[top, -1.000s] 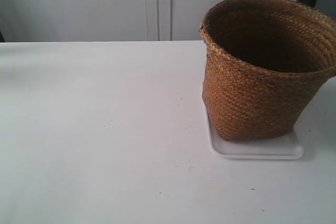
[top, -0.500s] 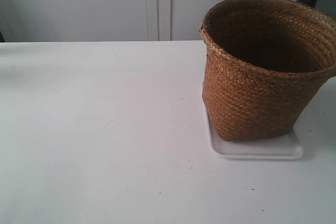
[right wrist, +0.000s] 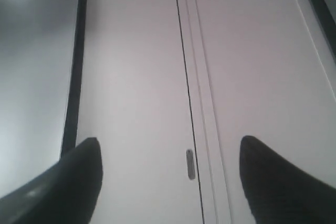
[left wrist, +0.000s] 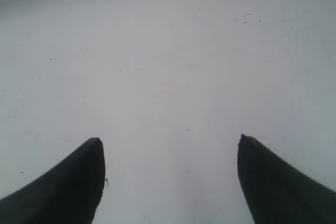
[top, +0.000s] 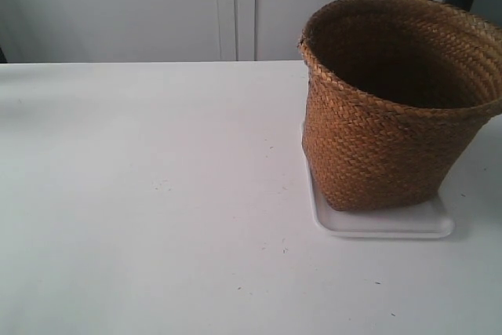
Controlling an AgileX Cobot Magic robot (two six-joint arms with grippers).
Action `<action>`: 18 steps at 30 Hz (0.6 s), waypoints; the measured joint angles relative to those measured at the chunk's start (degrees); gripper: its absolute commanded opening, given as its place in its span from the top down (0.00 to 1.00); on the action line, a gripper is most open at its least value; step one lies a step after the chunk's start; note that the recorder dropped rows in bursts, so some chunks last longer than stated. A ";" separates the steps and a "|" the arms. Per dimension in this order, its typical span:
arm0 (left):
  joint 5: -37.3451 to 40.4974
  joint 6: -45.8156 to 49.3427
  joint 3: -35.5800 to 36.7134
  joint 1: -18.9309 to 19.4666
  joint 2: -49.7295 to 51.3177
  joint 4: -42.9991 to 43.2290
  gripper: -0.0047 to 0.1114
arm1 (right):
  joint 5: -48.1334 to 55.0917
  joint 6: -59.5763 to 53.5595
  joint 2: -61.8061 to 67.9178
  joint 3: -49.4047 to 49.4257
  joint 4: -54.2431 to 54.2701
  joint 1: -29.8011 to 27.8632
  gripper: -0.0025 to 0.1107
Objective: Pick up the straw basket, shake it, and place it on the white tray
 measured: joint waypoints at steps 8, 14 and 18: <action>0.00 0.00 0.00 0.00 0.00 0.00 0.32 | -4.57 -18.10 0.10 12.35 25.46 0.00 0.37; 0.00 0.00 0.00 0.00 0.00 0.00 0.32 | -4.13 -13.00 0.20 13.30 24.43 0.00 0.37; 0.00 0.00 0.00 0.00 0.00 0.00 0.32 | -4.26 -13.69 0.28 15.32 24.46 0.00 0.37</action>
